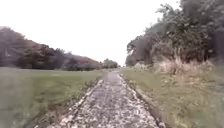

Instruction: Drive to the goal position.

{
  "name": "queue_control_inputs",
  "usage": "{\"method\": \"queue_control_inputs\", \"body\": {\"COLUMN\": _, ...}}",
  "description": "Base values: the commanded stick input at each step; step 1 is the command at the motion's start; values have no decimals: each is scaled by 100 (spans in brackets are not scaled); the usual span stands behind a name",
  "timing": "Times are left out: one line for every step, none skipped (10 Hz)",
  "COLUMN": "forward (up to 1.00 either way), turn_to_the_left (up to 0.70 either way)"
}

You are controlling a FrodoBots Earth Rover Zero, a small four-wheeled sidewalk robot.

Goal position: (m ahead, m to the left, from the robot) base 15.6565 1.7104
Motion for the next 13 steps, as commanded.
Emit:
{"method": "queue_control_inputs", "body": {"forward": 99, "turn_to_the_left": -29}}
{"method": "queue_control_inputs", "body": {"forward": 99, "turn_to_the_left": 0}}
{"method": "queue_control_inputs", "body": {"forward": 99, "turn_to_the_left": 0}}
{"method": "queue_control_inputs", "body": {"forward": 99, "turn_to_the_left": 0}}
{"method": "queue_control_inputs", "body": {"forward": 99, "turn_to_the_left": 0}}
{"method": "queue_control_inputs", "body": {"forward": 99, "turn_to_the_left": 0}}
{"method": "queue_control_inputs", "body": {"forward": 99, "turn_to_the_left": 0}}
{"method": "queue_control_inputs", "body": {"forward": 99, "turn_to_the_left": 0}}
{"method": "queue_control_inputs", "body": {"forward": 99, "turn_to_the_left": 0}}
{"method": "queue_control_inputs", "body": {"forward": 99, "turn_to_the_left": 0}}
{"method": "queue_control_inputs", "body": {"forward": 99, "turn_to_the_left": 0}}
{"method": "queue_control_inputs", "body": {"forward": 99, "turn_to_the_left": 0}}
{"method": "queue_control_inputs", "body": {"forward": 99, "turn_to_the_left": 0}}
